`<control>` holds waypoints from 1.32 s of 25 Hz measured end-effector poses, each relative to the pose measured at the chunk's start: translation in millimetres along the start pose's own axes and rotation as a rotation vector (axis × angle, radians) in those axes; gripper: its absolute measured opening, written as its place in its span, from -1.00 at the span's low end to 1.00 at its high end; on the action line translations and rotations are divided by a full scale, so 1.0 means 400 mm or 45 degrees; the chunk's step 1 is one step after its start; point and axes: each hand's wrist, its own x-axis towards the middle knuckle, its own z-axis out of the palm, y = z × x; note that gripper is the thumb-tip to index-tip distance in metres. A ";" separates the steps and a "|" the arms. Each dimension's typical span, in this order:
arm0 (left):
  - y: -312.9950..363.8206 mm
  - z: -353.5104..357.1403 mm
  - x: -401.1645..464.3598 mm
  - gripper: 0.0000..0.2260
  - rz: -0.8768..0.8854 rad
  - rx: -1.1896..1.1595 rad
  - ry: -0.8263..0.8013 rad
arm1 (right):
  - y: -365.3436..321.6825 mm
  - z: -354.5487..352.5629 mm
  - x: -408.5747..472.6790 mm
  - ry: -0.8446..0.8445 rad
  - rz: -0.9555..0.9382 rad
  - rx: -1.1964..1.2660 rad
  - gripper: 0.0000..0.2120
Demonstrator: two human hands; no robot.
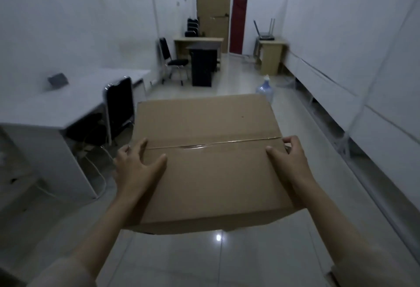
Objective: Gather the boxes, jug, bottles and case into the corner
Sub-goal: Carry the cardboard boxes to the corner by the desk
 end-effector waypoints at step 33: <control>-0.224 0.531 1.831 -0.40 -0.001 -0.114 0.118 | -0.285 1.116 1.670 0.150 -0.201 -0.050 -0.79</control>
